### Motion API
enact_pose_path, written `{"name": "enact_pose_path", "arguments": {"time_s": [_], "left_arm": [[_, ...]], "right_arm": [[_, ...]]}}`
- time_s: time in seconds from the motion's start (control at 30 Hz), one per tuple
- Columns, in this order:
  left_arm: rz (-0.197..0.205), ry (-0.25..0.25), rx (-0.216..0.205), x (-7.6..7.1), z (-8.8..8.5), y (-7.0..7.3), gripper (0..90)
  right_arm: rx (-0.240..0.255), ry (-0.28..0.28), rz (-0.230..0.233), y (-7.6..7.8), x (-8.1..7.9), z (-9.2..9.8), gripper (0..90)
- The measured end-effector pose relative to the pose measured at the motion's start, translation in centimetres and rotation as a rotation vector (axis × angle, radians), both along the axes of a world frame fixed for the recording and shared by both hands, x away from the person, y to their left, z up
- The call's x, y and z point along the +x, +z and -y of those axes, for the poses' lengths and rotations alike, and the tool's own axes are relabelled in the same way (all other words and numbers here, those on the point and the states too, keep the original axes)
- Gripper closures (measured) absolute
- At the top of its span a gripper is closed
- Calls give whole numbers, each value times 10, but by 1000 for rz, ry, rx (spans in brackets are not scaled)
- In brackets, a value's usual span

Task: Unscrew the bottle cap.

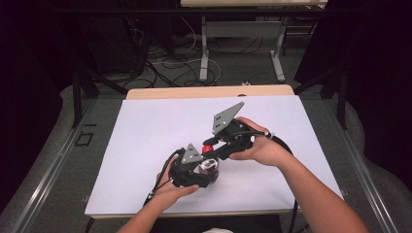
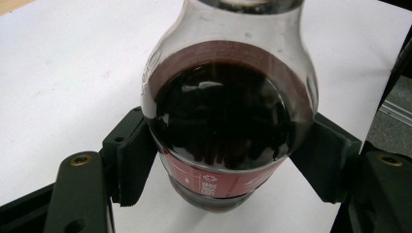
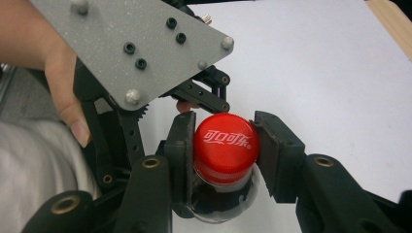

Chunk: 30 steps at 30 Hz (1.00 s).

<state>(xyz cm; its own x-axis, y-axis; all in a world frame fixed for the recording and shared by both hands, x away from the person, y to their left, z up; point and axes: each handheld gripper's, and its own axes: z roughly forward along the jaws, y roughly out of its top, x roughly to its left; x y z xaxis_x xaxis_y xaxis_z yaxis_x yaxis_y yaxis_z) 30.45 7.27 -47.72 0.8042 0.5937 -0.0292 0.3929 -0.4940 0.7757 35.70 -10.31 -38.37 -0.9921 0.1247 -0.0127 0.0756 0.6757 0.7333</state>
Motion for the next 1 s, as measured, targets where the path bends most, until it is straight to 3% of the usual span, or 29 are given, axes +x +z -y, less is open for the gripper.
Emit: {"name": "enact_pose_path", "arguments": {"time_s": [0.23, 0.43, 0.5, 0.57, 0.67, 0.8, 0.87, 1.0], "left_arm": [[5, -19, -4, -1, 0, 1, 300], [8, -6, -3, 0, -1, 1, 300], [2, -3, 0, 1, -2, 1, 300], [-3, 6, -2, 1, -2, 1, 300], [7, 19, 3, 2, -3, 1, 300], [2, 27, -4, 3, -4, 1, 300], [-4, 28, -3, 2, -3, 1, 300], [5, 28, 3, 2, -3, 2, 300]], "right_arm": [[1, 38, -6, 1, 2, 3, 613], [13, 12, 0, 2, 1, 3, 603], [14, -40, 5, 2, -1, 3, 501], [32, -109, 8, 2, -6, 4, 456], [51, -203, 32, 2, -14, 5, 445], [52, -305, 117, -5, -29, 2, 444], [89, -336, 103, -9, -36, 0, 451], [128, -383, 134, -16, -43, -6, 459]]}}
